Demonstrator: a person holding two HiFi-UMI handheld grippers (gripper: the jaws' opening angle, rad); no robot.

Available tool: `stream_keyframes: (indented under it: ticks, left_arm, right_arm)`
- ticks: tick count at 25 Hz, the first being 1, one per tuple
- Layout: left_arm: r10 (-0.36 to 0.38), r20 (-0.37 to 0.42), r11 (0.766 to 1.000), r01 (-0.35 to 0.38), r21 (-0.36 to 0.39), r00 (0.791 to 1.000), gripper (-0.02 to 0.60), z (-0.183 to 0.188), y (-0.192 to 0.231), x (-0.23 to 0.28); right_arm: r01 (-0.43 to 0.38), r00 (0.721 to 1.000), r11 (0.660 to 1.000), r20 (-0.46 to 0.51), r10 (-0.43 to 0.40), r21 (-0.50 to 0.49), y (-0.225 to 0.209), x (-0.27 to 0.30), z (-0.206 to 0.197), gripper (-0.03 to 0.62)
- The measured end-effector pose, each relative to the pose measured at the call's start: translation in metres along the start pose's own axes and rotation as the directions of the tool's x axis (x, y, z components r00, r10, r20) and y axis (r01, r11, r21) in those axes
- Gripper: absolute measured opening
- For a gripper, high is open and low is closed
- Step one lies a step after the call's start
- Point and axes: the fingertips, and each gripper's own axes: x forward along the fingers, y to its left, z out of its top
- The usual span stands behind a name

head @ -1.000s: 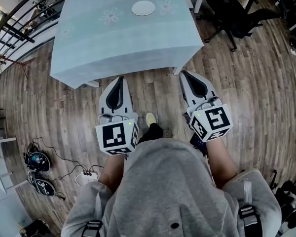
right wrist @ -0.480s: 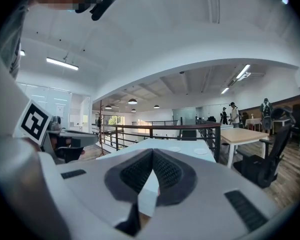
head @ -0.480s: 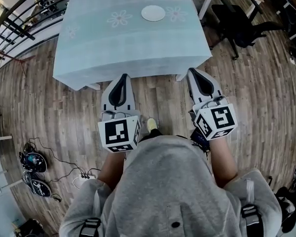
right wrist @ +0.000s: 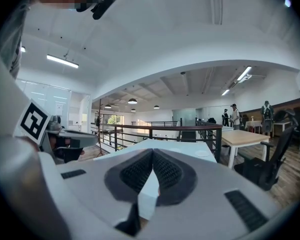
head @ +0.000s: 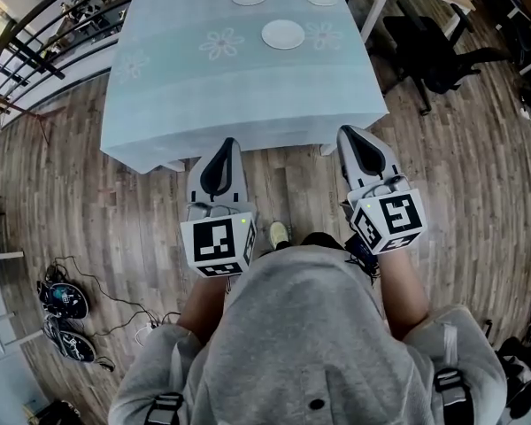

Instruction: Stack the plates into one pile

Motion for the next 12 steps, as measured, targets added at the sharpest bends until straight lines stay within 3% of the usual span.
stream_keyframes:
  ticks: [12]
  left_arm:
    - [-0.01,-0.003,1.0,0.01,-0.012,1.0,0.012,-0.0053,-0.0015,0.0014]
  right_arm:
    - [0.015,1.0,1.0,-0.008,-0.016,-0.015,-0.0031,0.0003,-0.005,0.026]
